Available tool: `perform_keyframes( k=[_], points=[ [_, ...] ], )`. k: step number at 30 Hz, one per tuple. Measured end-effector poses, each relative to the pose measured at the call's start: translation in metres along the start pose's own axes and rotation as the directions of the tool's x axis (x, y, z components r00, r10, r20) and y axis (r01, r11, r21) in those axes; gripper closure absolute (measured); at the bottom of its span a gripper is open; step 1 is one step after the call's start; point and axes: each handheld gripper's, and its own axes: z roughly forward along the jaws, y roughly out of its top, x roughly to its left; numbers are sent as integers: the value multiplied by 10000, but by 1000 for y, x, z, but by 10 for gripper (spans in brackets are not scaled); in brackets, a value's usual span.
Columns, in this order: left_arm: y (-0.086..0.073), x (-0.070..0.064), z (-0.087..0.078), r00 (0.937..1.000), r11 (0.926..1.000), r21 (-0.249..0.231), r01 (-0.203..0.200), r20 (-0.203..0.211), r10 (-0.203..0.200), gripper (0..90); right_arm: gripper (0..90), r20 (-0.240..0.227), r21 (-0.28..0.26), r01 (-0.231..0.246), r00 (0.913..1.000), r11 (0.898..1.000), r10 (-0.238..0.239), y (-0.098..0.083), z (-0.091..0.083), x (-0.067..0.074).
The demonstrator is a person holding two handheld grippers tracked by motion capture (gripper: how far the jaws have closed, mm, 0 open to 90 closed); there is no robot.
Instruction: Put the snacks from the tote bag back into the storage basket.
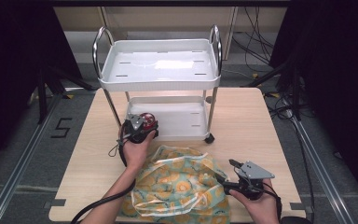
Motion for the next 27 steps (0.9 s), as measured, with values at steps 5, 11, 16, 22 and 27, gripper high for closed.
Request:
perform_keyframes(
  k=[5, 11, 16, 22, 27],
  points=[
    [1, 0, 0, 9999, 9999, 81, 95, 42, -96, 227, 262, 3, -6, 11, 10000, 10000, -11, 0, 0, 0],
    [1, -1, -1, 9999, 9998, 163, 147, 85, -148, 221, 260, 45, -133, 490, 9988, 9987, -489, 0, 2, -4],
    [3, -4, -4, 9998, 9998, 28, 176, 102, -176, 188, 259, 83, -177, 523, 9986, 9985, -521, 0, 2, -4],
    [5, -6, -9, 9997, 9997, -79, 213, 108, -212, 165, 258, 48, -139, 533, 9986, 9985, -533, 0, 2, -4],
    [8, -8, -15, 9997, 9997, -81, 221, 74, -221, 164, 258, 88, -137, 250, 9997, 9996, -249, 0, 1, -1]
  ],
)
